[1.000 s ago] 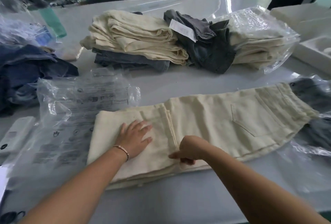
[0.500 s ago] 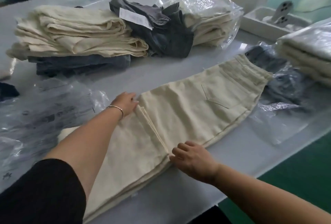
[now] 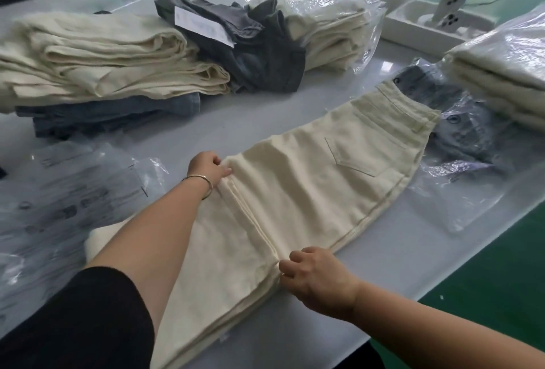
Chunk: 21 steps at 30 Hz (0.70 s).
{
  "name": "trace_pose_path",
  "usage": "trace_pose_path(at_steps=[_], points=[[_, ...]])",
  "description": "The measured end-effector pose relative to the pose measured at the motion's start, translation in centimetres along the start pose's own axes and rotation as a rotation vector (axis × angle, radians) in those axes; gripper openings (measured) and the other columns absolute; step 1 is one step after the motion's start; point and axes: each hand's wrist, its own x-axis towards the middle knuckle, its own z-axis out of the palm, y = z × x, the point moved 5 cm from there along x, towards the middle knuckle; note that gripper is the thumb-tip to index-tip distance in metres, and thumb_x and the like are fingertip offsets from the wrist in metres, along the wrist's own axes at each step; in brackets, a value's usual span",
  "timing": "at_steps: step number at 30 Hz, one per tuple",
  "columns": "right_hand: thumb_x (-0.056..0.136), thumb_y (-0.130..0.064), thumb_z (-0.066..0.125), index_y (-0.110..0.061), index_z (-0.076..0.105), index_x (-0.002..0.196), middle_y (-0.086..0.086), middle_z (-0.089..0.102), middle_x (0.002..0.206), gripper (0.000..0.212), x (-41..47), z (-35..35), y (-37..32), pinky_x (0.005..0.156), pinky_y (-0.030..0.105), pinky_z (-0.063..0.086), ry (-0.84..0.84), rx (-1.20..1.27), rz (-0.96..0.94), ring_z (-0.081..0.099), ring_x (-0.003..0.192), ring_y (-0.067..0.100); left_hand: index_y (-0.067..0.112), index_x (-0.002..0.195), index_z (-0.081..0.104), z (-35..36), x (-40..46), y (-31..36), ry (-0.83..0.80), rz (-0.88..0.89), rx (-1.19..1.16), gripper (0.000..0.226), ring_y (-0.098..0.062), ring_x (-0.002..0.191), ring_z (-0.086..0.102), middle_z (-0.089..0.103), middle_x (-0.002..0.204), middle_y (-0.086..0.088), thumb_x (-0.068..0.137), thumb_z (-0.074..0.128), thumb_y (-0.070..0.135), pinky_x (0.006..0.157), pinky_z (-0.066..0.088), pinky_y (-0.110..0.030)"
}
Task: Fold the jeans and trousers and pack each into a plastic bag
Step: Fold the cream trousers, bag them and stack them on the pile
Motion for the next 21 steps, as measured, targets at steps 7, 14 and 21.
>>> trace_pose_path(at_steps=[7,14,21], points=[[0.063,-0.031,0.067,-0.028,0.062,0.058,-0.013,0.058,0.065,0.008,1.2,0.1,0.2,0.045,0.019,0.037,-0.200,-0.022,-0.101,0.051,0.054,0.007,0.007,0.079,0.064,-0.1,0.2,0.0,0.058,0.037,-0.026,0.015,-0.028,0.078,0.055,0.060,0.077,-0.008,0.085,0.067,0.020,0.064,0.037,-0.028],[0.080,-0.021,0.055,-0.008,0.069,0.083,0.008,0.061,0.092,0.020,1.8,-0.7,0.5,0.059,0.033,0.041,-0.423,0.147,0.009,0.056,0.081,0.029,0.006,0.129,0.053,-0.7,-7.1,4.2,0.488,0.387,0.333,0.048,-0.040,0.113,0.049,0.055,0.128,-0.019,0.087,0.058,0.027,0.099,0.036,-0.051],[0.090,-0.033,0.056,-0.014,0.073,0.096,0.004,0.063,0.098,0.027,0.7,-1.7,3.2,0.069,0.035,0.046,-0.379,0.338,0.098,0.058,0.092,0.027,0.019,0.153,0.010,7.0,-12.7,1.8,-0.003,0.197,0.463,0.067,-0.021,0.148,-0.004,-0.001,0.161,-0.005,0.097,0.028,0.051,0.119,0.003,-0.040]])
